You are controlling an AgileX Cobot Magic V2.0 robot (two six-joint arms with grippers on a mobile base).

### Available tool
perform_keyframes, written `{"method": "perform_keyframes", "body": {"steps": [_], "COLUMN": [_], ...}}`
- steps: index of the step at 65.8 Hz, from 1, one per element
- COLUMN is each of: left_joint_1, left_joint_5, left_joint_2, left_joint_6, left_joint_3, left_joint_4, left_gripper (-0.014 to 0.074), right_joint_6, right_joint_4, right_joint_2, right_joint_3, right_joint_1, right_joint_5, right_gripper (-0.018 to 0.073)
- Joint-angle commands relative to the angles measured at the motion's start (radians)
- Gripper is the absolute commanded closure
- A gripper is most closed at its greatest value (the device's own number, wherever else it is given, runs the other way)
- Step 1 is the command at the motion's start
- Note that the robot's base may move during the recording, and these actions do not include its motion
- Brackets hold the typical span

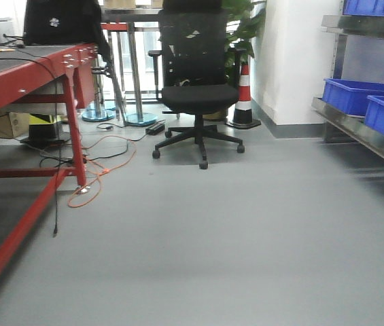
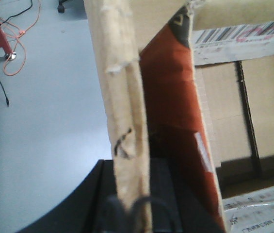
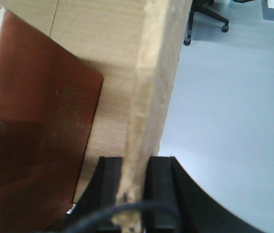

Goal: Stack two boxes on right shelf middle
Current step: 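Hold the boxes in both grippers while driving toward the steel shelf, then turn and approach the shelf's middle level holding the boxes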

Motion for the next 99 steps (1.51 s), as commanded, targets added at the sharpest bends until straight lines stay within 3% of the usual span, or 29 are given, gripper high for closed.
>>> {"method": "perform_keyframes", "body": {"steps": [1,99], "left_joint_1": [0.005,0.005], "left_joint_5": [-0.052,-0.052], "left_joint_2": [-0.013,-0.013], "left_joint_6": [0.001,0.001], "left_joint_3": [-0.014,-0.014], "left_joint_4": [-0.008,-0.008], "left_gripper": [0.0708,0.0708], "right_joint_6": [-0.015,-0.015], "right_joint_4": [0.011,0.011], "right_joint_2": [-0.013,-0.013], "right_joint_3": [-0.014,-0.014], "right_joint_1": [-0.002,-0.002], "right_joint_5": [-0.061,-0.061], "right_gripper": [0.0721,0.0721]}}
